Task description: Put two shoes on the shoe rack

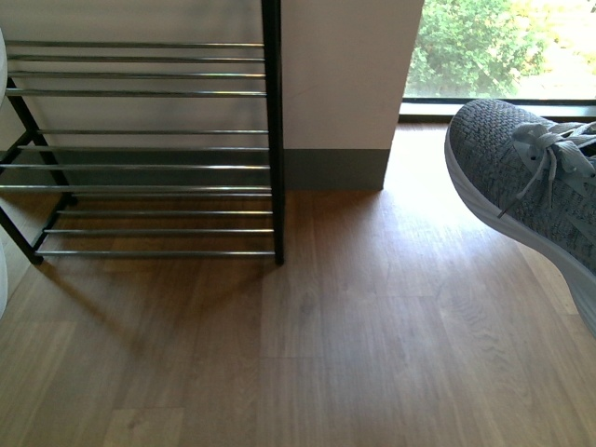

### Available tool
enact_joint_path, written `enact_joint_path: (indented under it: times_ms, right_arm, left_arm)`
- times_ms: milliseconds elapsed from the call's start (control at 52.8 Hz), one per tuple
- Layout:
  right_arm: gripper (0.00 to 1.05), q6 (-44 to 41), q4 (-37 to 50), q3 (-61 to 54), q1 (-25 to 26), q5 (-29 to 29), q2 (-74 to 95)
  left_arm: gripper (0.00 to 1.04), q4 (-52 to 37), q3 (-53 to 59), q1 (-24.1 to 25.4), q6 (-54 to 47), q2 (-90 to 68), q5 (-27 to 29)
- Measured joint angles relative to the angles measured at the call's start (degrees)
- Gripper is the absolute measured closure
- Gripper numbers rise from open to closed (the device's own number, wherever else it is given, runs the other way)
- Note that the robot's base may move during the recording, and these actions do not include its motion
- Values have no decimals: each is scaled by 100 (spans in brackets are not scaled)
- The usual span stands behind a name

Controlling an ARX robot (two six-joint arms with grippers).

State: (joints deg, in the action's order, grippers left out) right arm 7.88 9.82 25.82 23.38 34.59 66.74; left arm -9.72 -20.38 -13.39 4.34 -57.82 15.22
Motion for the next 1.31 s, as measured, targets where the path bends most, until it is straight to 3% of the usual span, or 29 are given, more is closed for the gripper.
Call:
enact_joint_path:
  times_ms: [1307]
  right_arm:
    - [104, 0, 0, 0, -9, 15, 0]
  left_arm:
    - [102, 0, 4, 20, 9, -4, 20]
